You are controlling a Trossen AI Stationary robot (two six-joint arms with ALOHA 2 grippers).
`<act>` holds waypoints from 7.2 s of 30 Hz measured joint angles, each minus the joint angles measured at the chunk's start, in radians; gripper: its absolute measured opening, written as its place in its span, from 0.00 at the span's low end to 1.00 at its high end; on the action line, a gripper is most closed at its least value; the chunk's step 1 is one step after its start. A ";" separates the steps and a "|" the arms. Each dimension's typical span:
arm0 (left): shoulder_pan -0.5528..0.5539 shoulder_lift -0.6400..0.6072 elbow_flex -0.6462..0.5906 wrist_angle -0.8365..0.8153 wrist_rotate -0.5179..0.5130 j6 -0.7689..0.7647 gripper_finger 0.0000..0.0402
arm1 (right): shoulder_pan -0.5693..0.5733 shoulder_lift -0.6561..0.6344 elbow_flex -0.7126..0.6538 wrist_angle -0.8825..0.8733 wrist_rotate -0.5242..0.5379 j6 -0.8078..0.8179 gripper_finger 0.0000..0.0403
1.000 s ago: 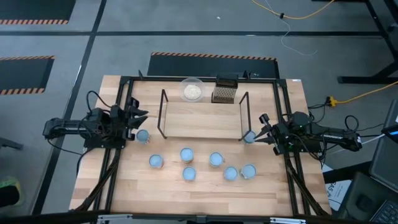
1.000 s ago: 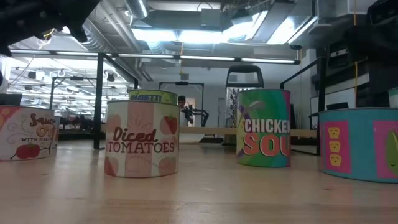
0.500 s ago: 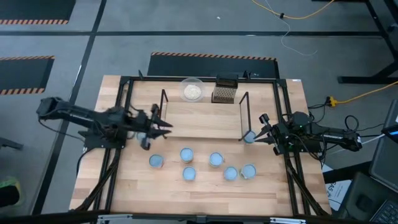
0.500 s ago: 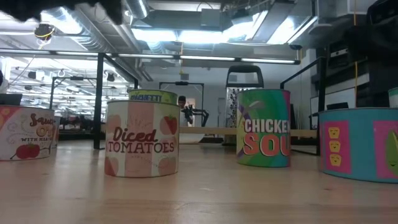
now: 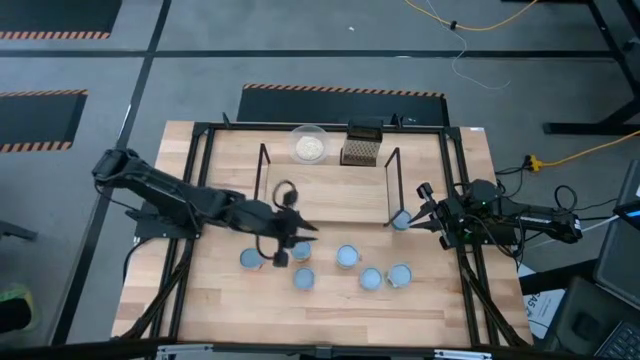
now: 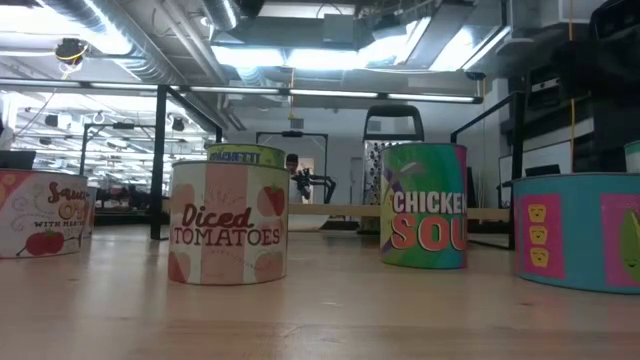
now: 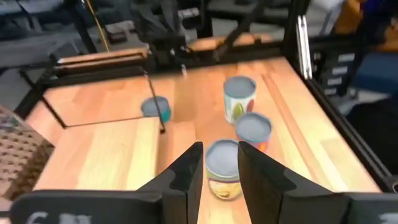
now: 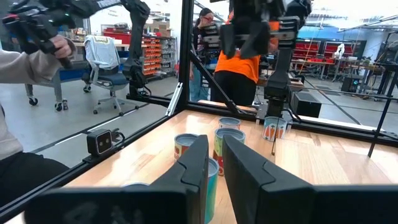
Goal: Pick and place cans onto a shelf
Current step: Put the canned spaghetti sauce on the shelf
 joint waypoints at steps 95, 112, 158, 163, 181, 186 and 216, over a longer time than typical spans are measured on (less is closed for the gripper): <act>-0.145 0.359 0.233 -0.536 -0.129 -0.138 0.01 | 0.000 0.000 0.000 -0.001 0.000 0.000 0.13; 0.009 0.359 0.636 -0.870 -0.129 0.107 0.00 | 0.000 0.000 0.000 -0.001 0.000 0.000 0.13; 0.651 0.359 0.512 -0.984 0.342 0.461 0.00 | 0.000 0.000 0.000 -0.001 0.000 0.000 0.13; 0.688 0.359 0.444 -0.932 0.372 0.473 0.00 | 0.000 0.000 0.000 -0.001 0.000 -0.003 0.13; 0.726 0.357 0.407 -0.940 0.381 0.465 0.04 | 0.000 0.000 0.000 -0.001 0.000 -0.003 0.13; 0.725 0.357 0.406 -0.941 0.363 0.456 0.08 | 0.000 0.000 0.000 -0.001 0.000 -0.004 0.13; 0.724 0.356 0.405 -0.921 0.356 0.439 0.17 | 0.000 0.000 0.000 -0.001 0.000 -0.004 0.13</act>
